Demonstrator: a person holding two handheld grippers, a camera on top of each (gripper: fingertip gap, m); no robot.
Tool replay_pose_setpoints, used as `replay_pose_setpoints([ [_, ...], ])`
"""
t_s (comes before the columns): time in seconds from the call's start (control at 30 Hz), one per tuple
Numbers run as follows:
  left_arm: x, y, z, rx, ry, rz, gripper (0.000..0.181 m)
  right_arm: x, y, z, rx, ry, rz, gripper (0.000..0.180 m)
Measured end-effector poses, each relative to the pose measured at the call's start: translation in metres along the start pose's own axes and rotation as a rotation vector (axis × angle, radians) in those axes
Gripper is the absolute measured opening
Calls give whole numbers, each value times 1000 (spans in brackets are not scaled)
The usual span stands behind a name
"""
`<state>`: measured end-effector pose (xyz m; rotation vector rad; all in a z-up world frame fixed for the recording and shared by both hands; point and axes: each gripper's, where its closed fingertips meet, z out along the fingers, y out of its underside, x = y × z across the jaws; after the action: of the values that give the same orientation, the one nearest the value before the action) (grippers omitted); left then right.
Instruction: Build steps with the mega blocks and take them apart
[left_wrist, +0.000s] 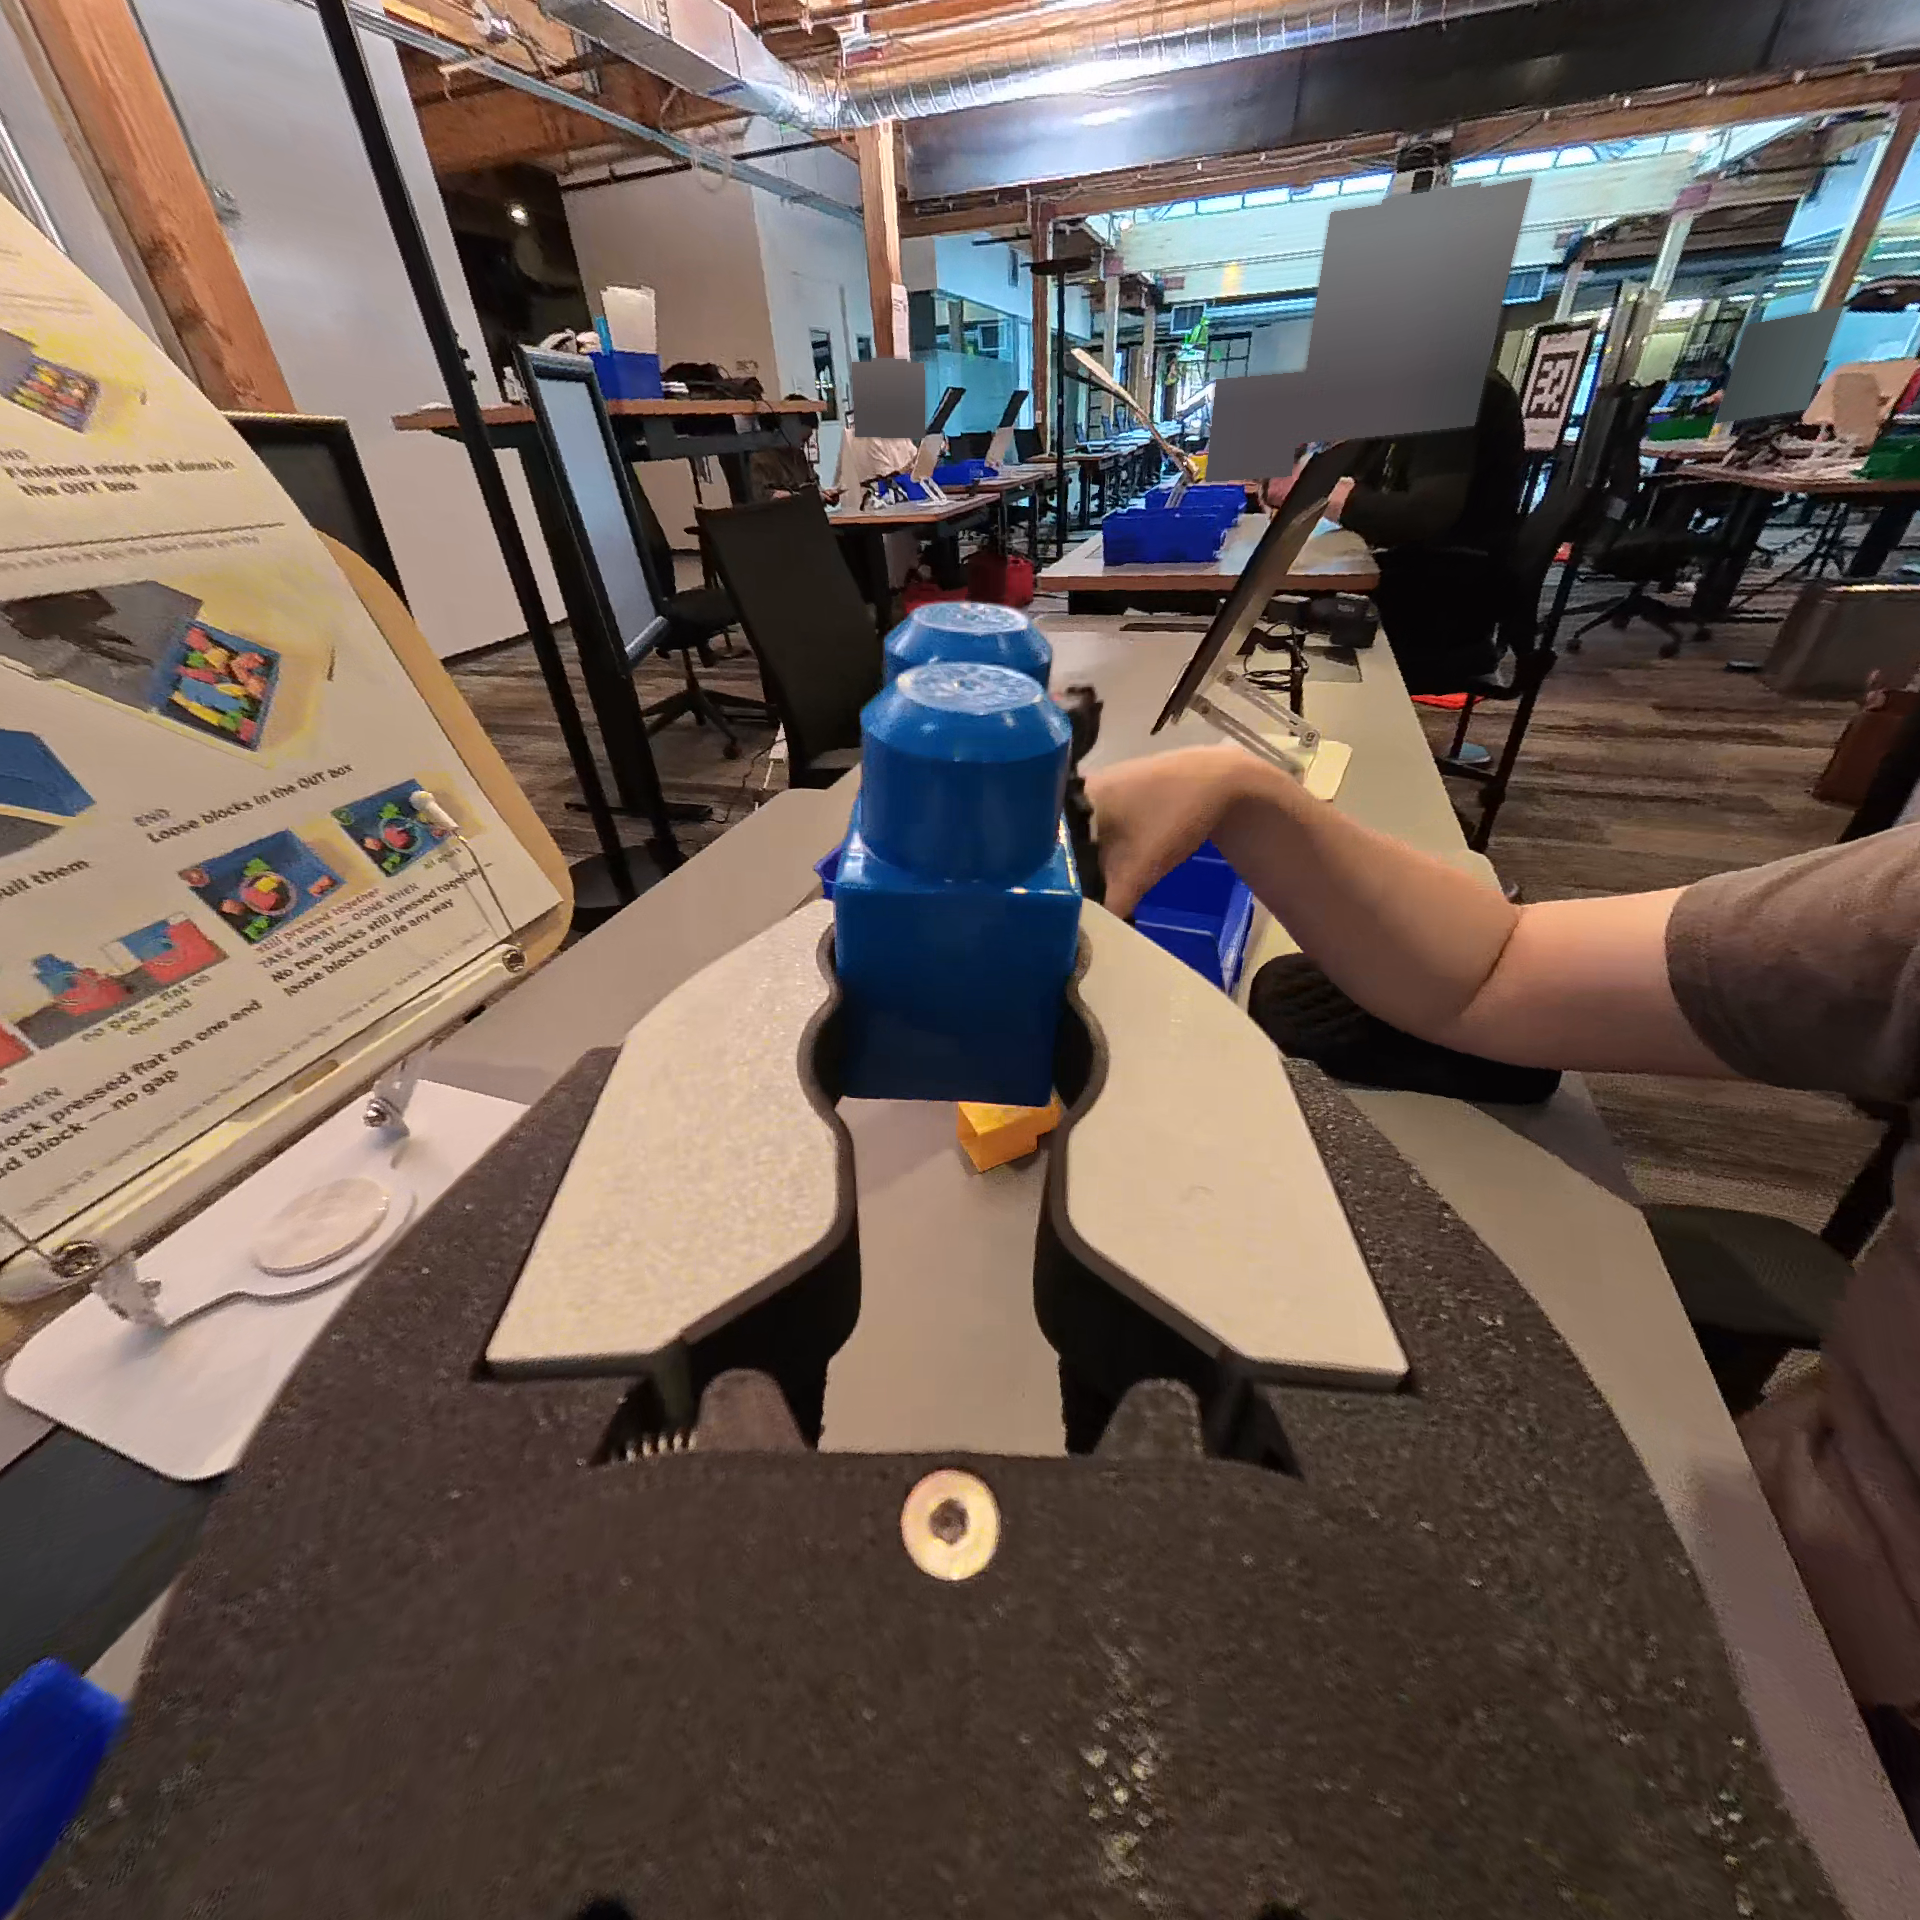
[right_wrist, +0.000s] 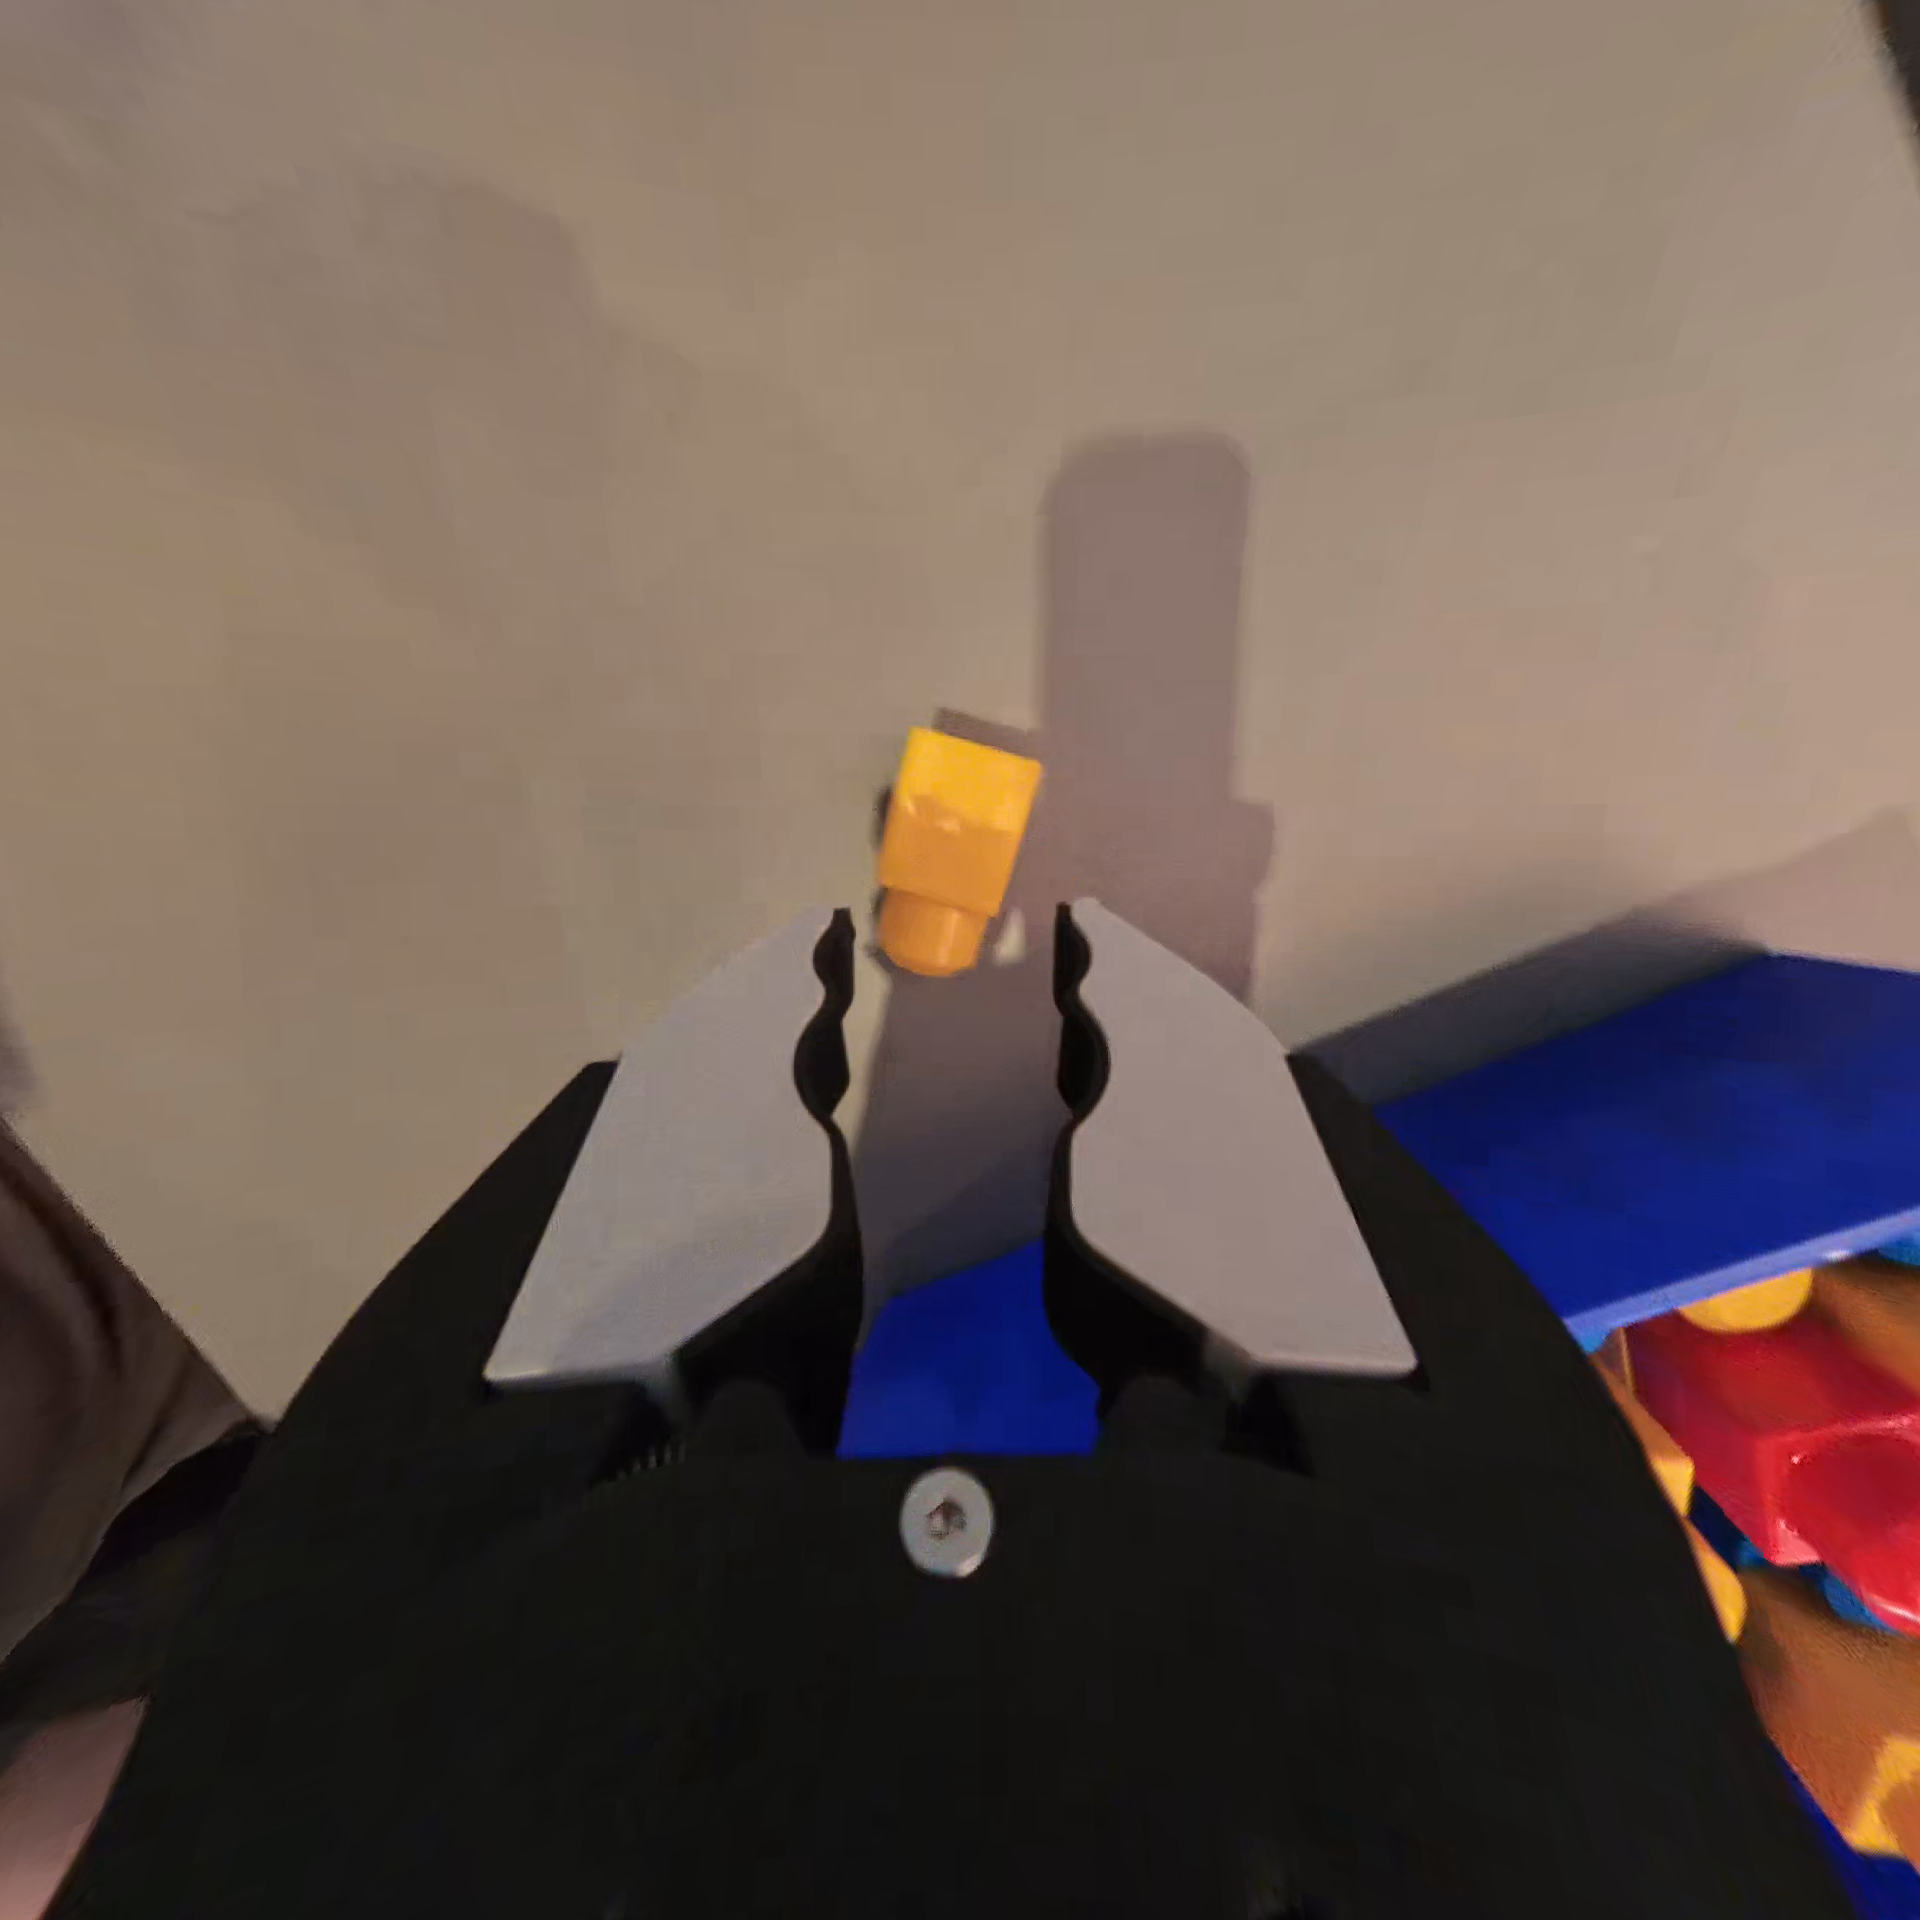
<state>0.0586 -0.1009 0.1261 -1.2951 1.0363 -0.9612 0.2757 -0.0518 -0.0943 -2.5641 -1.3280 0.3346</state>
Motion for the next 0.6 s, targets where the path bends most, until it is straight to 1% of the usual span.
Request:
replay_pose_setpoints([
  [0.07, 1, -2, -2, 4, 1, 0, 36, 2, 13, 18, -115, 15, 1, 40],
  [0.13, 2, -2, -3, 4, 12, -9, 36, -1, 21, 33, -191, 9, -20, 42],
  [0.2, 2, -1, -2, 1, 18, -17, 36, -6, 26, 43, -245, -8, -48, 48],
  [0.3, 2, -1, -2, 2, 27, -22, 36, -6, 33, 51, -298, 7, -76, 50],
  [0.4, 2, -1, -3, 1, 28, -21, 36, 9, 36, 51, -316, 85, -83, 52],
  [0.6, 3, 2, 0, -13, 38, -27, 36, 39, 27, 45, -260, 236, -74, 52],
])
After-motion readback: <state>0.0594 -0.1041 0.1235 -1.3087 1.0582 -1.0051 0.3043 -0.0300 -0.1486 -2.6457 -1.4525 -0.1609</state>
